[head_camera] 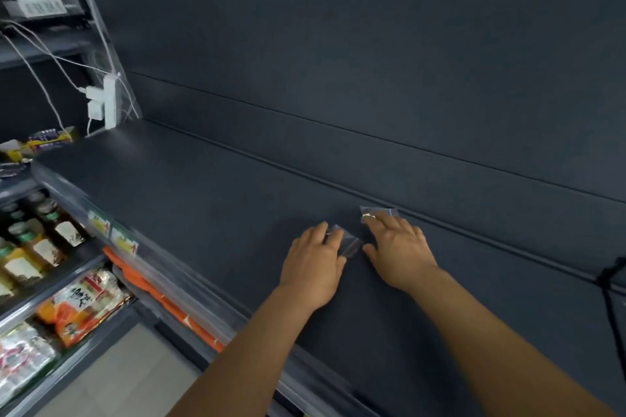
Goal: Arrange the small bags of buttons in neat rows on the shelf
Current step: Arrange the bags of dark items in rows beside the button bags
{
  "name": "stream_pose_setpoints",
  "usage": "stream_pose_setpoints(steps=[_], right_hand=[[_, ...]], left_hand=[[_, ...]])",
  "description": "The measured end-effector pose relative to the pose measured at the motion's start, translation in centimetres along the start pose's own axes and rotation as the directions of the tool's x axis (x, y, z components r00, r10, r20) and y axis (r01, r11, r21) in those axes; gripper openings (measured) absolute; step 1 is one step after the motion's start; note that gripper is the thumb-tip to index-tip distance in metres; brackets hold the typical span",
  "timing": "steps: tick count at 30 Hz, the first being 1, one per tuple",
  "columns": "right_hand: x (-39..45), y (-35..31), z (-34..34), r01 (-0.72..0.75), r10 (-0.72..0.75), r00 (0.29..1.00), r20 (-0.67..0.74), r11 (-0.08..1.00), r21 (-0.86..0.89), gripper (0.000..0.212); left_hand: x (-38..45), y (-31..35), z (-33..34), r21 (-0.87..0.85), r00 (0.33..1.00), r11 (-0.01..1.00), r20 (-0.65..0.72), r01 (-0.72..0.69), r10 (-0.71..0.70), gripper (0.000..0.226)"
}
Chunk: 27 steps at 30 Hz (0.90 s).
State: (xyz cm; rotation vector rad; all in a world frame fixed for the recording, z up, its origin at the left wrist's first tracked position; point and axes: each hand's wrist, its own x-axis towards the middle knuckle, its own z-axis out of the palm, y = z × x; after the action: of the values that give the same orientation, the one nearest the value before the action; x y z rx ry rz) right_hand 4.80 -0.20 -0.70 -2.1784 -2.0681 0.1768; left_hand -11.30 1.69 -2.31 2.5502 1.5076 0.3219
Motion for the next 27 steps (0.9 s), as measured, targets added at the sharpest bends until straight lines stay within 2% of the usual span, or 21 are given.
stream_pose_setpoints(steps=[4,6,14,17,19,22,24,27], right_hand=[[2.2,-0.7,1.0,-0.084,0.079,0.994,0.069,0.994,0.067,0.06],[2.5,-0.8,1.4,-0.093,0.088,0.994,0.06,0.992,0.082,0.055],[-0.1,-0.4,1.0,-0.057,0.093,0.986,-0.136,0.968,0.245,0.016],[-1.4,-0.5,0.7,-0.047,0.148,0.955,-0.258,0.932,0.359,0.003],[-1.8,-0.4,0.9,-0.121,0.258,0.919,-0.297,0.904,0.41,0.021],[-2.0,-0.4,1.2,-0.342,0.409,0.905,-0.114,0.861,0.378,0.056],[-1.9,-0.6,1.4,-0.358,0.404,0.913,-0.059,0.862,0.36,0.062],[-1.9,-1.2,1.4,-0.346,0.418,0.907,-0.062,0.82,0.456,0.055]], left_hand=[[1.8,-1.8,0.4,-0.013,0.996,0.997,0.062,-0.071,0.071,0.051],[2.3,-2.4,0.6,-0.021,0.991,0.993,0.06,-0.115,0.116,0.05],[3.0,-2.9,0.4,-0.179,0.971,0.955,-0.037,-0.238,0.235,0.032],[2.7,-2.5,0.3,-0.273,0.976,0.937,-0.065,-0.217,0.207,0.036],[2.5,-2.4,0.4,-0.217,0.988,0.965,-0.068,-0.147,0.135,0.047],[2.3,-2.8,0.6,-0.121,0.996,0.989,-0.044,-0.088,0.083,0.048],[2.3,-2.8,0.4,-0.158,0.995,0.983,-0.025,-0.097,0.094,0.037],[2.2,-2.4,0.0,-0.256,0.995,0.961,-0.018,-0.1,0.098,0.018]])
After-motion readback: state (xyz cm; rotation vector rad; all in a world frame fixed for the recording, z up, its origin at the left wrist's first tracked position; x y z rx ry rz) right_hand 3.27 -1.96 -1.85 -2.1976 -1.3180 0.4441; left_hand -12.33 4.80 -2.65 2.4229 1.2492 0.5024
